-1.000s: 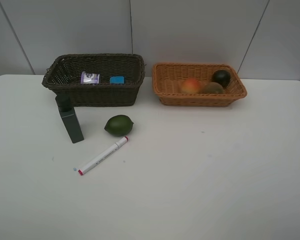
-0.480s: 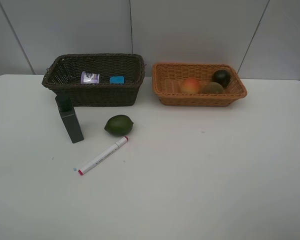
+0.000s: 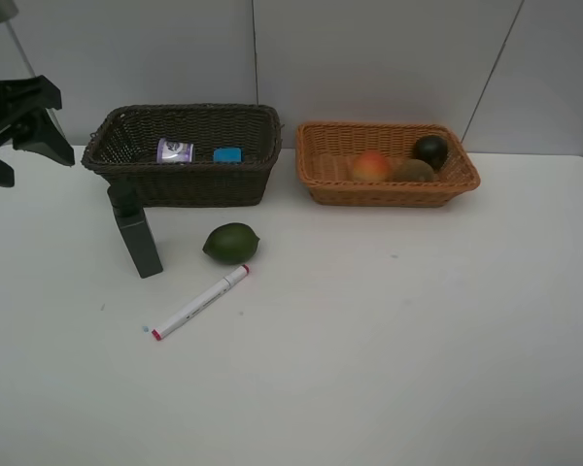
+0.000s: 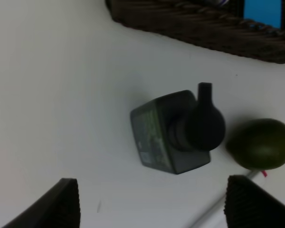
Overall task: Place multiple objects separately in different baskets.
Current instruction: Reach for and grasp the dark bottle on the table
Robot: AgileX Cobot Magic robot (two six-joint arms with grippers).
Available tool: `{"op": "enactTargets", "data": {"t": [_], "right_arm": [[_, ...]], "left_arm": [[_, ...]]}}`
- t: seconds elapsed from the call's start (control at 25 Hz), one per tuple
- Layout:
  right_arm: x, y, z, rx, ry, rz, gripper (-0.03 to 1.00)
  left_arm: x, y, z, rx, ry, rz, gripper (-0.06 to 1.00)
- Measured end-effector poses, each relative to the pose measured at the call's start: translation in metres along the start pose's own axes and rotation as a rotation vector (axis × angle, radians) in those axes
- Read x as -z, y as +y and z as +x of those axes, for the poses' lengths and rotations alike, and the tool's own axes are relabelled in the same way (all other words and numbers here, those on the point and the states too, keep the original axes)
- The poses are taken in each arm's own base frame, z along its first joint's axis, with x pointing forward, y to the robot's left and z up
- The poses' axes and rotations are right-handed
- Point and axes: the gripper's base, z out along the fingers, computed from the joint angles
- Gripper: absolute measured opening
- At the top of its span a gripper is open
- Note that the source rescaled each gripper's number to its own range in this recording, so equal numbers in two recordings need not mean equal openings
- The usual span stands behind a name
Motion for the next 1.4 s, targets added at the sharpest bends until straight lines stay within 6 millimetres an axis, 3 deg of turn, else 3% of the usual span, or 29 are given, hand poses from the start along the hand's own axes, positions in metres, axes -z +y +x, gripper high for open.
{"op": "enactTargets", "data": {"t": [0.16,0.4,0.56,0.88,1.4], "right_arm": [[0.0,0.0,0.0,0.0,0.0,0.0,1.0],[0.0,0.0,0.0,0.0,0.0,0.0,1.0],[0.0,0.0,0.0,0.0,0.0,0.0,1.0],[0.0,0.0,0.0,0.0,0.0,0.0,1.0],[0.0,0.0,0.0,0.0,0.0,0.0,1.0]], "left_arm": [[-0.025,-0.02,0.004,-0.006,0.018,0.046,0.72],[-0.054,-0.037,0.008,-0.027,0.084,0.06,0.69],[-0.062,-0.041,0.003,-0.03,0.099,0.057,0.7],[-0.074,-0.04,-0.002,-0.094,0.102,0.02,0.82],[-0.099,-0.035,0.006,-0.071,0.176,-0.019,0.82]]}}
